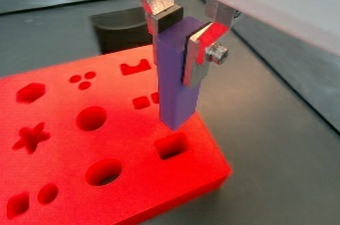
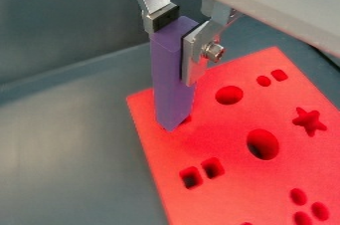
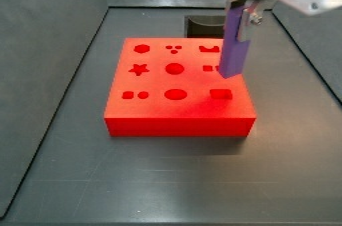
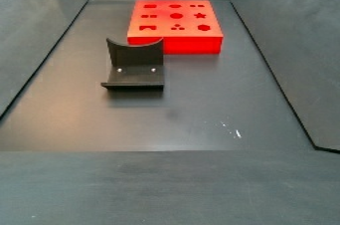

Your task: Insert the rectangle object.

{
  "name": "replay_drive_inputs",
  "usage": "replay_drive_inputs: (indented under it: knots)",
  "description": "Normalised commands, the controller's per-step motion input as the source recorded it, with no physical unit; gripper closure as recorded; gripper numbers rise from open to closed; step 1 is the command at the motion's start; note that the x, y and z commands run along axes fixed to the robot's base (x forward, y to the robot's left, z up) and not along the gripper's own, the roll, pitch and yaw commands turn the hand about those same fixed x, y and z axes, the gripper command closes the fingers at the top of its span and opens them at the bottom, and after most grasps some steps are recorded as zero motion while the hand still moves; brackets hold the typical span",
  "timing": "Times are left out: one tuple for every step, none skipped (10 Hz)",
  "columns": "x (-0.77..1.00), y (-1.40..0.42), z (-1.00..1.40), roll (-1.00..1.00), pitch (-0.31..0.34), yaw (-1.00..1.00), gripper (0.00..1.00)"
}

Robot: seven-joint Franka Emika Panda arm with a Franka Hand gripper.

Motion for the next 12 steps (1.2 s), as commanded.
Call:
replay_drive_inputs:
  knots:
    - [0.02,-0.11,0.09,-0.23,0.000,-0.87,1.00]
    - [0.00,-0.08,0.00,-0.19,0.000,-0.91,1.00]
    - [0.05,0.00,-0.38,-0.08,0.026,-1.00,1.00]
    - [0.04,0.00,-0.46,-0.04,0.036,-1.00,1.00]
    - [0.40,0.05,-0.35,0.00,0.027,-0.71,1.00]
    - [0.50,0.00,-0.23,0.00,0.000,-0.62,1.00]
    - [0.35,0.00,-0.04,0.00,0.061,-0.42,1.00]
    - [0.00,0.00,-0.02,0.00,0.000,0.00,1.00]
    - [0.00,0.00,-0.08,0.00,0.000,0.00,1.00]
    - [-0.22,0.00,-0.11,0.11,0.023,-0.15,1.00]
    - [-0.43,0.00,-0.15,0.05,0.006,-0.16,1.00]
    - [-0.46,0.00,-0.15,0.04,0.011,-0.13,1.00]
